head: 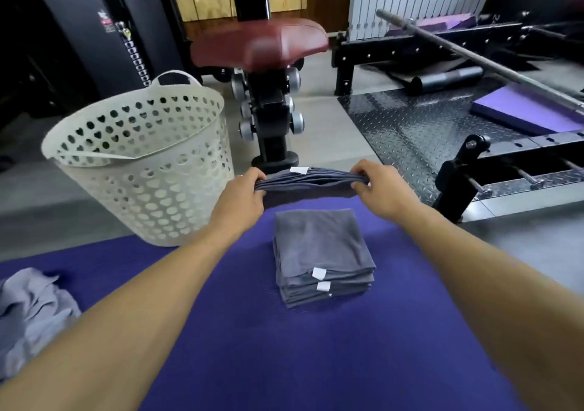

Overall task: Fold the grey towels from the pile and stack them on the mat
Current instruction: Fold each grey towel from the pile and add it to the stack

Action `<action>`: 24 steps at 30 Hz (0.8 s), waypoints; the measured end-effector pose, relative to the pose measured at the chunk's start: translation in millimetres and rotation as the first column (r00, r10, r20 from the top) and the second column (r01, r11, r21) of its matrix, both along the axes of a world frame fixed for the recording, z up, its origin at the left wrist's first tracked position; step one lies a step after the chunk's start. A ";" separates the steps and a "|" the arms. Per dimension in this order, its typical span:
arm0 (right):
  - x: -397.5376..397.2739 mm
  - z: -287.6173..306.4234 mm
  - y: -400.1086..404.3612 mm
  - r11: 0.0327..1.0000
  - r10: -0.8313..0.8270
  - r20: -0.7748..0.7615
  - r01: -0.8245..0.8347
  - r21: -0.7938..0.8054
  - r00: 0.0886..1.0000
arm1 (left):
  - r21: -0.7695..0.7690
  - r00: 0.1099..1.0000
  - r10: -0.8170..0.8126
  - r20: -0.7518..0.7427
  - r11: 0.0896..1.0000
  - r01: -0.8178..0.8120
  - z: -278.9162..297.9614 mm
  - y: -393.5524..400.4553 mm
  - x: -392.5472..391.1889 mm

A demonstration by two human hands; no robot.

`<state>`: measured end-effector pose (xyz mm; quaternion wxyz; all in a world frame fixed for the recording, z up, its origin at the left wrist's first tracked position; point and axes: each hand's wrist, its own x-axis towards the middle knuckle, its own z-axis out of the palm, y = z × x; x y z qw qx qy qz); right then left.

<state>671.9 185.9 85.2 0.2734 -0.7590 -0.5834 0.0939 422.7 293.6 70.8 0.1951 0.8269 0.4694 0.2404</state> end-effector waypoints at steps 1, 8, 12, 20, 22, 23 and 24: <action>6.4 -15.7 3.4 0.999 -0.027 -0.013 0.028 0.025 1.000 | -0.004 1.000 0.014 0.028 1.000 -0.014 -16.1 2.5 9.0; 17.6 -184.3 -44.2 0.976 -0.026 0.021 0.030 -0.216 0.999 | -0.134 0.968 -0.124 -0.216 0.986 0.096 -171.3 -41.7 10.4; 10.6 -233.9 -70.5 0.992 0.022 0.131 -0.005 -0.129 0.991 | -0.043 0.954 -0.165 -0.249 0.986 0.159 -216.6 -69.4 0.1; -1.9 -265.4 -95.3 0.976 0.162 0.358 -0.095 -0.197 0.920 | 0.076 0.814 -0.201 -0.545 0.955 0.287 -243.2 -88.1 -3.8; -2.1 -260.5 -92.0 0.976 0.173 0.387 -0.104 -0.193 0.906 | 0.085 0.813 -0.181 -0.553 0.959 0.272 -239.7 -86.7 -3.0; -3.1 -255.8 -87.3 0.977 0.181 0.400 -0.116 -0.181 0.898 | 0.094 0.810 -0.177 -0.559 0.957 0.275 -237.2 -83.2 -2.9; -5.2 -250.2 -80.7 0.976 0.194 0.407 -0.134 -0.173 0.893 | 0.107 0.801 -0.181 -0.571 0.951 0.291 -233.9 -78.6 -3.0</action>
